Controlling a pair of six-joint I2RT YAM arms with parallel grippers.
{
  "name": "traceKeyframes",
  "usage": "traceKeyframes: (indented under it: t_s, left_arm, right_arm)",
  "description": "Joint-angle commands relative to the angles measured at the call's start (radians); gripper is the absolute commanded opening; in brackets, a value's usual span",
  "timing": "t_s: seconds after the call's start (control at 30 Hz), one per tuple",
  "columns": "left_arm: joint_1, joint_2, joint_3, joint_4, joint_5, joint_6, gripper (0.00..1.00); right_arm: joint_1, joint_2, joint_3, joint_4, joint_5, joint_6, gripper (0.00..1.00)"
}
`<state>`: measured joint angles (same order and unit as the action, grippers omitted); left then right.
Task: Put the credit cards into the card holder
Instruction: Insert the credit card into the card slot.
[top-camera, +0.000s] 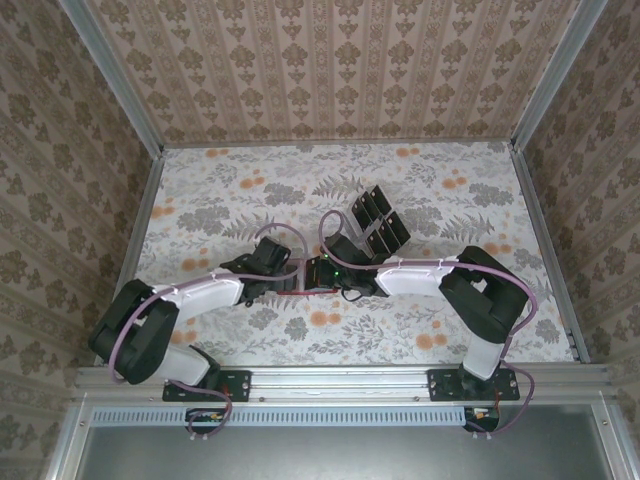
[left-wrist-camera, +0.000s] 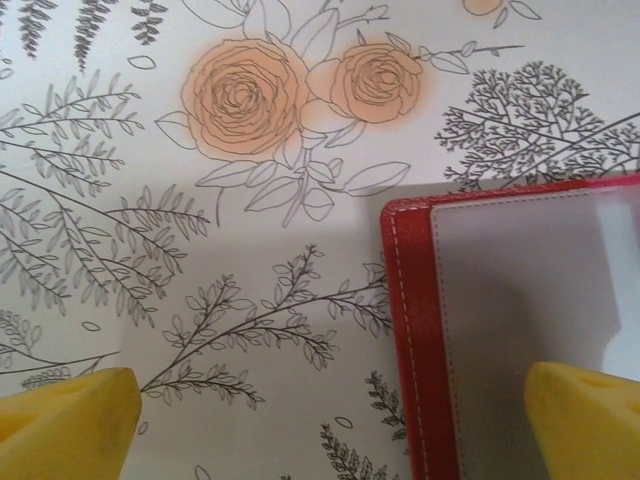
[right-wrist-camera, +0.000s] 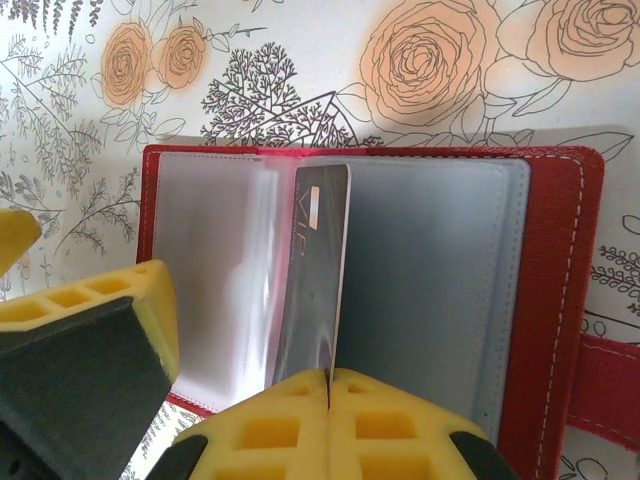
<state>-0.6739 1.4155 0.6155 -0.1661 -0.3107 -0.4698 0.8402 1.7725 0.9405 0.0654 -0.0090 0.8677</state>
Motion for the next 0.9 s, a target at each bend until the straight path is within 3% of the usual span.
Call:
traceKeyframes:
  t_s: [0.0, 0.43, 0.87]
  left_arm:
    - [-0.006, 0.016, 0.026, -0.053, -0.073, 0.000, 1.00]
    - [-0.011, 0.046, 0.007, -0.089, -0.087, -0.059, 1.00]
    - [-0.029, 0.052, -0.019, -0.082, -0.084, -0.098, 1.00]
  right_arm:
    - [-0.005, 0.001, -0.026, -0.035, -0.010, -0.018, 0.00]
    - [-0.018, -0.015, -0.026, -0.018, -0.033, -0.018, 0.00]
    - [-0.020, -0.121, -0.137, 0.210, -0.011, 0.015, 0.00]
